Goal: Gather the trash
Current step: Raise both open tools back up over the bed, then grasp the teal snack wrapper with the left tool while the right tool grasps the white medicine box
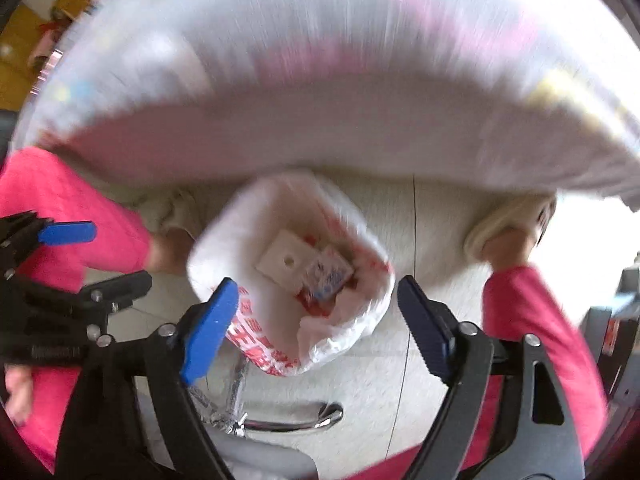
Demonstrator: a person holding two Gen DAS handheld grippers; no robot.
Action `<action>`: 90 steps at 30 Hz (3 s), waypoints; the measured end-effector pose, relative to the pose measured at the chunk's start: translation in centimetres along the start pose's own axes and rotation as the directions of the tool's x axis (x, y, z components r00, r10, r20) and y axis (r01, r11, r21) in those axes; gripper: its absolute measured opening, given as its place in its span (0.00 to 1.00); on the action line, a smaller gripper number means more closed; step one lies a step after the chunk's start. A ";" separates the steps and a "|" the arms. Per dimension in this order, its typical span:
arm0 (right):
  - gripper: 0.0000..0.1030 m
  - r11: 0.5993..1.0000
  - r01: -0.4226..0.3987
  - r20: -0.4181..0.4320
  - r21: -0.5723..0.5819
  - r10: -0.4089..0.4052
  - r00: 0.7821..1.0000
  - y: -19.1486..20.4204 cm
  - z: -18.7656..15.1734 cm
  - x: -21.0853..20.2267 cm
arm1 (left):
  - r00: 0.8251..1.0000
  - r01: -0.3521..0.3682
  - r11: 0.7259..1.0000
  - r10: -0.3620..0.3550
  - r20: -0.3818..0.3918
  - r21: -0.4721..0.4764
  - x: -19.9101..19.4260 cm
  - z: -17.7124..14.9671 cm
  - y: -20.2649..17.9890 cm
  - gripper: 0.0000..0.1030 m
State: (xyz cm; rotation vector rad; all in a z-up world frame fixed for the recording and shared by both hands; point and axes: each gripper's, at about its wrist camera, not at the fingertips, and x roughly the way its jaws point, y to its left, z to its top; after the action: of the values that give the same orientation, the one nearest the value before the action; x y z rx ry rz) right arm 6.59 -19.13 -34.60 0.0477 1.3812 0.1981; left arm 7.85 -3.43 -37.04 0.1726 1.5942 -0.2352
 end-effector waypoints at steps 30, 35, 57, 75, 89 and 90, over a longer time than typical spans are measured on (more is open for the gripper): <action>0.89 0.975 0.000 0.336 -0.222 0.076 0.939 -0.1 19.9 -25.2 | 0.979 -0.020 0.971 -0.030 0.201 0.238 -25.9 15.4 2.9 0.89; 0.89 0.984 -0.036 0.322 -0.172 0.091 0.942 -0.7 23.3 -23.4 | 0.985 -0.010 0.971 -0.032 0.172 0.239 -24.0 17.7 3.0 0.89; 0.89 0.998 0.047 0.086 0.040 -0.050 0.995 -4.6 32.9 -3.3 | 0.996 -0.058 0.991 0.049 0.076 0.121 -9.1 24.4 4.1 0.89; 0.41 0.986 0.140 0.063 0.092 -0.146 0.987 -6.0 33.6 2.5 | 0.997 -0.005 1.000 0.006 0.073 -0.020 -5.2 25.4 6.6 0.47; 0.24 0.983 0.165 0.129 0.081 -0.174 0.976 -6.2 32.7 -1.7 | 0.989 0.016 0.999 -0.011 0.149 -0.039 -9.0 24.8 8.0 0.29; 0.24 0.983 0.165 0.137 0.079 -0.175 0.975 -6.2 32.5 -2.2 | 0.987 0.016 0.999 -0.010 0.158 -0.038 -9.5 24.6 8.0 0.29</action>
State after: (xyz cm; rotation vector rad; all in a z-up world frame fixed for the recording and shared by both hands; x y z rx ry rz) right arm 38.68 -22.92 -27.19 -0.0007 1.2411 0.0046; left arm 34.00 -1.62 -28.54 0.1100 1.4415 -0.2223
